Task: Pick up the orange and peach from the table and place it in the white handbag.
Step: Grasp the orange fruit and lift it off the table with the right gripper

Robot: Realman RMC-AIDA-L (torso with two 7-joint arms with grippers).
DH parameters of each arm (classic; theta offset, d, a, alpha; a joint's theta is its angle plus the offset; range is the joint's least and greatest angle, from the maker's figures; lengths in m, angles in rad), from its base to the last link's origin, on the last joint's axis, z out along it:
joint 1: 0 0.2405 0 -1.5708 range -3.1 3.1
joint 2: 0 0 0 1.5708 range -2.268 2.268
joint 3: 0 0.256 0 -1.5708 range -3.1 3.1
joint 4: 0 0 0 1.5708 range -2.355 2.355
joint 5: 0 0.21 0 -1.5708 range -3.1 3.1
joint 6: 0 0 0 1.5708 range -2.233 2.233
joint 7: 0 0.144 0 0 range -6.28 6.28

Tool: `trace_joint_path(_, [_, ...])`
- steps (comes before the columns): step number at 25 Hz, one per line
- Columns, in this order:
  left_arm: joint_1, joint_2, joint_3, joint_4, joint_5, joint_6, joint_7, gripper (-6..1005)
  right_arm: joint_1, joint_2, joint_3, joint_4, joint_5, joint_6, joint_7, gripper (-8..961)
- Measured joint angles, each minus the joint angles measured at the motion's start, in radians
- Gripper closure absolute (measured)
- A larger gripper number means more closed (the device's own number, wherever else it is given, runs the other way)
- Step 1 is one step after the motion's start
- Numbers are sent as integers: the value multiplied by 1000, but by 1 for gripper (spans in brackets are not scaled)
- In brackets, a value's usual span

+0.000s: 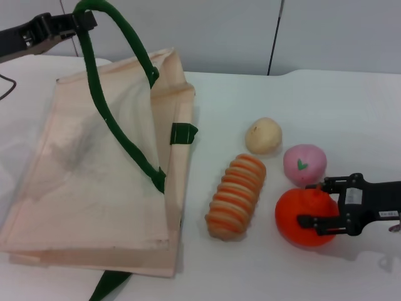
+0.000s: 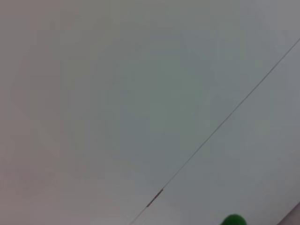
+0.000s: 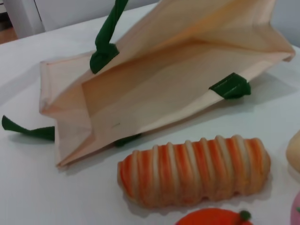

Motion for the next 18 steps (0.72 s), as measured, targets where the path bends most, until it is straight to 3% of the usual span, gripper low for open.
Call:
trace_joint_path(2, [1, 0, 0, 0, 0, -1, 1, 877, -2, 0, -3, -3, 0, 3, 5, 194])
trace_joint_path(11, [5, -4, 0, -2, -5, -10, 13, 877, -3, -1, -17, -9, -1, 4, 14, 393])
trace_joint_path(18, [7, -6, 0, -18, -25, -12, 25, 877, -5, -3, -51, -25, -1, 3, 51, 477])
